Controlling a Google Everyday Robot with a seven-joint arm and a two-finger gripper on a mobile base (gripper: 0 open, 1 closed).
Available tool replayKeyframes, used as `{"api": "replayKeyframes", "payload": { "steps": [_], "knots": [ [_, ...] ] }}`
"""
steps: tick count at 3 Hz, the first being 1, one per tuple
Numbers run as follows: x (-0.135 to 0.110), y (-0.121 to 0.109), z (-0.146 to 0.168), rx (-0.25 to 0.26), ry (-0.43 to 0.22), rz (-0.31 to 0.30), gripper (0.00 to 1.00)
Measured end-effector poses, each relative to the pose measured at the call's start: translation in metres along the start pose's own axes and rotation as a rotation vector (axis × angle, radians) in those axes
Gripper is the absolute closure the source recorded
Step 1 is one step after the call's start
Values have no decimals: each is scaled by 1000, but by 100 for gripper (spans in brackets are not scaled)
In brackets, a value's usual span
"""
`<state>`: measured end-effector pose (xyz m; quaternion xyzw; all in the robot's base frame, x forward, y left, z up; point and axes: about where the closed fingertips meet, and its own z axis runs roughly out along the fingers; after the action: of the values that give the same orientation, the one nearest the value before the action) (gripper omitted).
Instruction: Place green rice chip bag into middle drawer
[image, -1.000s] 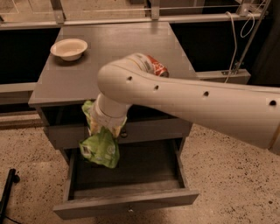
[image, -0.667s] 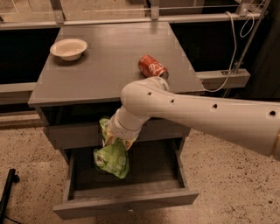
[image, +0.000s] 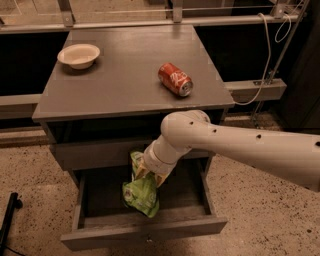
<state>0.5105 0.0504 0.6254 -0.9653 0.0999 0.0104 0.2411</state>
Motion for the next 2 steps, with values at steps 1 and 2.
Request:
{"api": "replayKeyframes", "payload": {
  "steps": [1, 2],
  "knots": [
    [-1, 2, 0, 27, -16, 31, 100],
    [-9, 50, 25, 98, -48, 241, 100]
  ]
}}
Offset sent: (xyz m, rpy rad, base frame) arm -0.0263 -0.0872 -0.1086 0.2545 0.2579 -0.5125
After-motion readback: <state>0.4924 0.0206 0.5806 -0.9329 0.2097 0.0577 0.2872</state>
